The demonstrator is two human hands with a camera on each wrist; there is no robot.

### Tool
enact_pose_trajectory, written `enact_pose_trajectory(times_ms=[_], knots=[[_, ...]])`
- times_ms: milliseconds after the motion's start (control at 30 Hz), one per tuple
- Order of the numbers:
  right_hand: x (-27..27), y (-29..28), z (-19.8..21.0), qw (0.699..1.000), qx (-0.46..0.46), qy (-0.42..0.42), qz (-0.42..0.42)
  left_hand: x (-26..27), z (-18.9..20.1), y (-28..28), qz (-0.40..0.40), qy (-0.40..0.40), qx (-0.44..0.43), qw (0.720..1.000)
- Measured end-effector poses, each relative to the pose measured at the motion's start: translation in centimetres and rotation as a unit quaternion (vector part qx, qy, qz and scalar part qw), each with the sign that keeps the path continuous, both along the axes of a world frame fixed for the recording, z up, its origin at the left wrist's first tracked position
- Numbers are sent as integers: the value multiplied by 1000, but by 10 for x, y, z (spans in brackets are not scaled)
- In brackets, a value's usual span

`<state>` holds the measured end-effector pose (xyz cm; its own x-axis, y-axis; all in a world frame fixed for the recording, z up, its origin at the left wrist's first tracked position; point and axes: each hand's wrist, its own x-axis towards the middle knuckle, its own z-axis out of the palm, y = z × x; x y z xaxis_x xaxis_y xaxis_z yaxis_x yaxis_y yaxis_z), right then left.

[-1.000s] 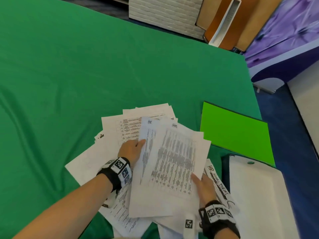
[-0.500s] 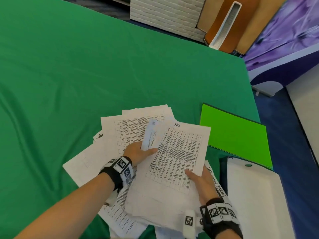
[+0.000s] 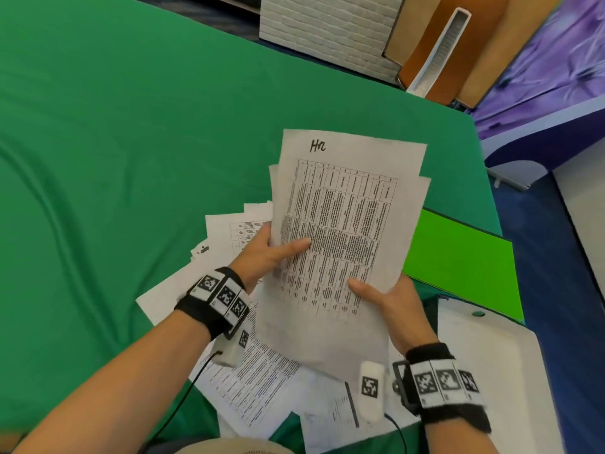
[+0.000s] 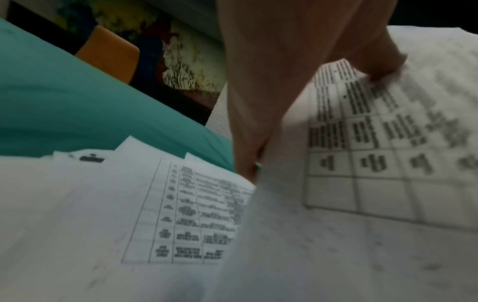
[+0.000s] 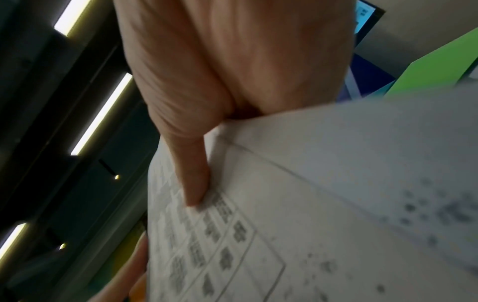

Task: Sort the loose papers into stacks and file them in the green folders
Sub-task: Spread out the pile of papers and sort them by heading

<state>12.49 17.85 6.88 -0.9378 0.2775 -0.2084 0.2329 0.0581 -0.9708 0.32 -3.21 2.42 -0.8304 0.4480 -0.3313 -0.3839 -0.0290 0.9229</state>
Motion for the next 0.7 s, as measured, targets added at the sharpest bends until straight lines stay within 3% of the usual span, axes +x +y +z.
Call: enact_pose_trajectory(times_ms=[100,233,367,567,700], knots=[[-4,-8,-4,998,34,26,-48,-1,12,-4,34,42,10,998],[-4,-19,6,992,11,89,-87,-1,38,-11,109,121,43,986],[-4,-27,9,986,-14,133,-103,-1,55,-11,127,191,73,971],[-2,-26,-25,991,-14,98,-86,-2,35,-17,122,173,7,977],[-6,-33,-43,994,64,43,-79,0,6,-16,74,168,-68,981]])
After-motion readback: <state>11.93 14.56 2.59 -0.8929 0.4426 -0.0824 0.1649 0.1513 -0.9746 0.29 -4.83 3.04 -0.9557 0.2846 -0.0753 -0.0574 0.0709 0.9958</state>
